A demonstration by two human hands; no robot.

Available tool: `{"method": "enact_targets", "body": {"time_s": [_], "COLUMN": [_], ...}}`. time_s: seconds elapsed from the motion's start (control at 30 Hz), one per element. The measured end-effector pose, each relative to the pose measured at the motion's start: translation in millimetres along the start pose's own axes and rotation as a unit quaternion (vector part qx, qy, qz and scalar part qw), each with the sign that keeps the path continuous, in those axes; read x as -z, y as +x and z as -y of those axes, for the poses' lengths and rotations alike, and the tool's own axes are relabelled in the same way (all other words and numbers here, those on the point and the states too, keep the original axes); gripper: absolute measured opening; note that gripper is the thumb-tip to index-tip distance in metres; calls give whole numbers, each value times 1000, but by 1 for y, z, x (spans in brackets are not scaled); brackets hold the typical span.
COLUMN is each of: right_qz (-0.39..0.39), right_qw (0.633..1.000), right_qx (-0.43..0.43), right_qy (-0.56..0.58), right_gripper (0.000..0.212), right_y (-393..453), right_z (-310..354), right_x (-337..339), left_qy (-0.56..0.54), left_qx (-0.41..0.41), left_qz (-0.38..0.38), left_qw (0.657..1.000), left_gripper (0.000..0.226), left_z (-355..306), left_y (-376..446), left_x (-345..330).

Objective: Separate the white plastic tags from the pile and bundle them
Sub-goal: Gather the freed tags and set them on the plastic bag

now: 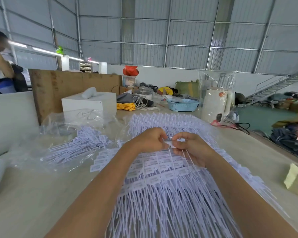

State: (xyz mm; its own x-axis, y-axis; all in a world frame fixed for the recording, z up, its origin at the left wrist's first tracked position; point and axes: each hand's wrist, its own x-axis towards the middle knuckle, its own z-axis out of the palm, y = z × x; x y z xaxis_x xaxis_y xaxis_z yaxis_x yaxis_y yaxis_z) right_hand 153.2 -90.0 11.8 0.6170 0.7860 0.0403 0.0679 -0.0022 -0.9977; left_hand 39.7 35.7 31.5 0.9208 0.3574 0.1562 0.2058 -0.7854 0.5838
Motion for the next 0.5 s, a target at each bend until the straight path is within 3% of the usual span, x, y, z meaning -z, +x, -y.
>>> {"method": "enact_targets", "body": {"time_s": [0.37,0.5], "right_qz": [-28,-64], "right_qw": [992,985], "right_qx": [67,103], "right_qy": [-106,-126], "right_gripper": [15,13], "right_y": [-7,-10], "right_z": [-9,-7], "right_x": [-5,-7], "left_qy": [3,-34], "left_qx": [78,57], "left_qz": [-14,-64], "left_qw": [997,996], "left_gripper": [51,48], "left_z": [-3,-7], "left_y": [2,4], "left_x": [-12,-16]}}
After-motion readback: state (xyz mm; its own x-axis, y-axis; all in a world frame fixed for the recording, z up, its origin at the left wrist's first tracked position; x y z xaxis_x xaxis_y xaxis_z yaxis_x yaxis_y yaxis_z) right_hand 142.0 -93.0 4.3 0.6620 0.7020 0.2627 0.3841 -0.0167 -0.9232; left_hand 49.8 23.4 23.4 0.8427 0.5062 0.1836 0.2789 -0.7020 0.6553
